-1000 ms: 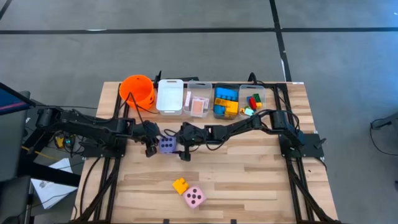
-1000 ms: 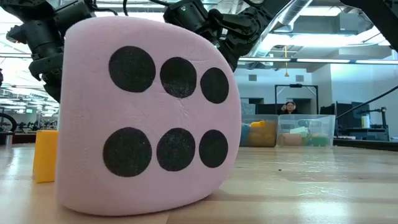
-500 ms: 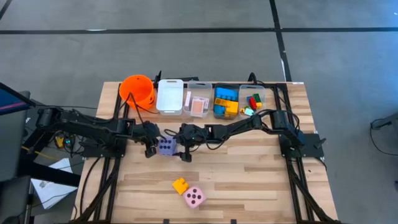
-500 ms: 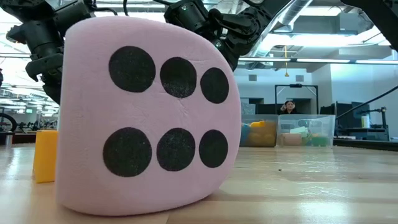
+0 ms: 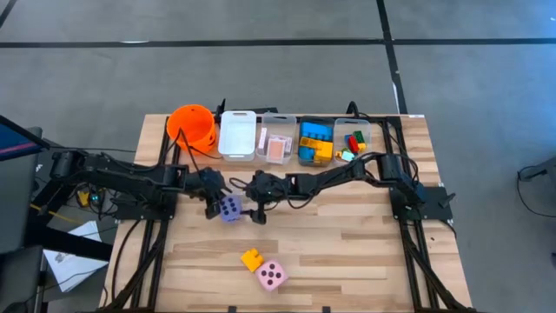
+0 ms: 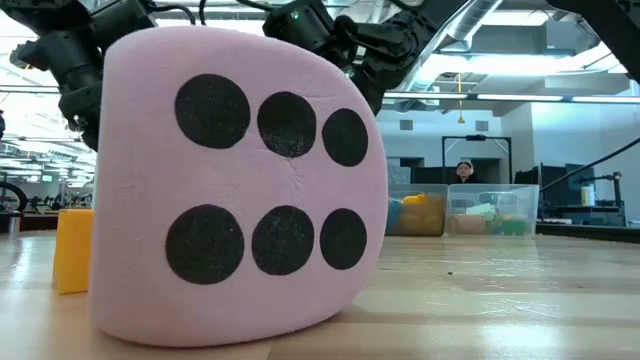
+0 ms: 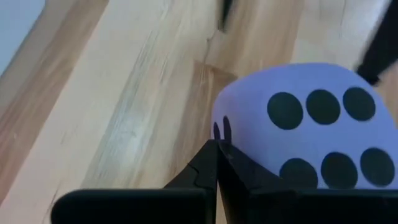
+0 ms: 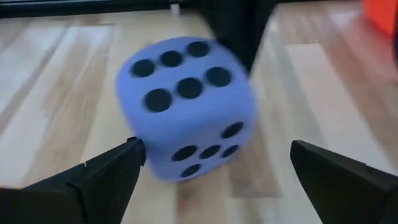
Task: Pick & Place Toys
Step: Put the purple die into the white bin
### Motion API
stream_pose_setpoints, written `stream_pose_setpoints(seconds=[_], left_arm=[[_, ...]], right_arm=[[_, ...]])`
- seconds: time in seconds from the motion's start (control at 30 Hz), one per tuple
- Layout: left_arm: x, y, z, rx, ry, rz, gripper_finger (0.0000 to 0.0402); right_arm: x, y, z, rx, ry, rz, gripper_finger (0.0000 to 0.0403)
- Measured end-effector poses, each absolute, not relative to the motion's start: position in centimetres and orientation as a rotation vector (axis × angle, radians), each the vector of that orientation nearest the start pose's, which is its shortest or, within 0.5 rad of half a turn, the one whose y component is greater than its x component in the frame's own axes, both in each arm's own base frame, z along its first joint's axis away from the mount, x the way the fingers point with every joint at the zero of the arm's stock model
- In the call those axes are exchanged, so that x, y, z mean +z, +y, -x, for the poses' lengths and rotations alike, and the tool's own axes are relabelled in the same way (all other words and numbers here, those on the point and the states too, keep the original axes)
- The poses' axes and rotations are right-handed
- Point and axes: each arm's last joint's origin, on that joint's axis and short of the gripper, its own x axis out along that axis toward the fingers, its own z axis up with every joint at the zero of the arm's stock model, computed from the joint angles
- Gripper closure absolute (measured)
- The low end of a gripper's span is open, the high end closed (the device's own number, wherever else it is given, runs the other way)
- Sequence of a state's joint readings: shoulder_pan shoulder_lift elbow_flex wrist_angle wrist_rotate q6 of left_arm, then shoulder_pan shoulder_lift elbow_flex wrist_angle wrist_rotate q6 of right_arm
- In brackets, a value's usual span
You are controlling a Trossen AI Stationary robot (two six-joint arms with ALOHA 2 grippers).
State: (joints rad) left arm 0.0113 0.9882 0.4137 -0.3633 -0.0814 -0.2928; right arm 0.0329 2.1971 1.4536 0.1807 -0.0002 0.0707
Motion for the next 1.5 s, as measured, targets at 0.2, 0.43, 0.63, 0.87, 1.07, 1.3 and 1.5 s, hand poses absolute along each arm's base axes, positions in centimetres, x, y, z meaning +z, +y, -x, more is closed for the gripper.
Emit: stream_pose_setpoints(seconds=[0.2,0.43,0.63,0.87,1.07,1.3,1.5], left_arm=[[16.3,0.4,-17.0,0.223,0.923,0.238,0.0402],[16.4,0.4,-17.1,0.219,0.910,0.230,0.0402],[16.7,0.4,-17.5,0.198,0.855,0.215,0.0402],[16.8,0.4,-17.6,0.191,0.840,0.217,0.0402],[16.9,0.4,-17.8,0.187,0.819,0.217,0.0402],[17.0,0.4,-17.9,0.185,0.800,0.218,0.0402],[17.1,0.4,-18.0,0.183,0.783,0.220,0.0402]], right_arm=[[14.3,2.0,-47.6,0.021,0.580,-0.060,0.0003],[14.7,2.0,-47.9,0.023,0.525,-0.059,0.0003],[14.7,2.1,-47.9,0.027,0.525,-0.057,0.0003],[14.7,2.2,-47.9,0.035,0.525,-0.056,0.0003],[14.8,2.5,-47.9,0.067,0.519,-0.033,0.0003],[14.8,3.1,-47.9,0.089,0.511,0.008,0.0003],[15.0,3.2,-48.0,0.093,0.494,0.019,0.0003]])
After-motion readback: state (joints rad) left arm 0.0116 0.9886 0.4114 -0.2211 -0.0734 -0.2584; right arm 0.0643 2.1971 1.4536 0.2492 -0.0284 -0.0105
